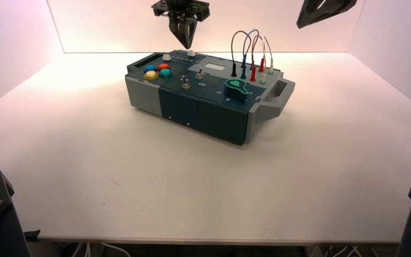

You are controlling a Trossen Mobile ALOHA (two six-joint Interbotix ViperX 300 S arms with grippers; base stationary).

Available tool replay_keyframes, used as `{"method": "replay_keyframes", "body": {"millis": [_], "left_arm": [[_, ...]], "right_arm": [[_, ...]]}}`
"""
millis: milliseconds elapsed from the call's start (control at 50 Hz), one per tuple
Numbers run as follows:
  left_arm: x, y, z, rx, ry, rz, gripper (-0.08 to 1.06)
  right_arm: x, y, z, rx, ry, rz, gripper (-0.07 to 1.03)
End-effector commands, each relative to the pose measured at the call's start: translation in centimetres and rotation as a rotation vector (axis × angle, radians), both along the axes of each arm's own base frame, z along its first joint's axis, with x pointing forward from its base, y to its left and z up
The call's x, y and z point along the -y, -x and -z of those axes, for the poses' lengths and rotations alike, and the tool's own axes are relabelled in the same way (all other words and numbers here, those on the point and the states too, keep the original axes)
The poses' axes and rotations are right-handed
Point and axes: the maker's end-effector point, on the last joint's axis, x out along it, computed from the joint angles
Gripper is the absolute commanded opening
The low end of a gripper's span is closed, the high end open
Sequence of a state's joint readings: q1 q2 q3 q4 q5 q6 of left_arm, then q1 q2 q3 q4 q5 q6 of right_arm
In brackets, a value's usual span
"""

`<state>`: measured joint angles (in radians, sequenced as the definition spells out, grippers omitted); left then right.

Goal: Move the top slider to position 4.

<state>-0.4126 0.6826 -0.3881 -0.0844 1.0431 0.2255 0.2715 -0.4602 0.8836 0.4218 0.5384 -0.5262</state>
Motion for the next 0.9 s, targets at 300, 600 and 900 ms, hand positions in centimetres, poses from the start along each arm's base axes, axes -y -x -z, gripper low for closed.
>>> {"method": "replay_keyframes", "body": {"millis": [300,600,900], "left_arm": [[0.3,0.9,-5.8,0.077,0.038,0.008,-0.03],[-0.5,3.3,-6.8,0.103,0.051,0.006,-0.03],[-2.1,7.5,-8.8,0.147,0.085,-0.005,-0.03]], "right_arm": [[-0.1,-0.4,-1.1,0.036,-0.007,-0.002,-0.02],[-0.1,-0.2,-0.8,0.029,-0.007,0.001,-0.02],[0.1,-0.4,-0.4,0.042,-0.01,0.021,-0.02]]}}
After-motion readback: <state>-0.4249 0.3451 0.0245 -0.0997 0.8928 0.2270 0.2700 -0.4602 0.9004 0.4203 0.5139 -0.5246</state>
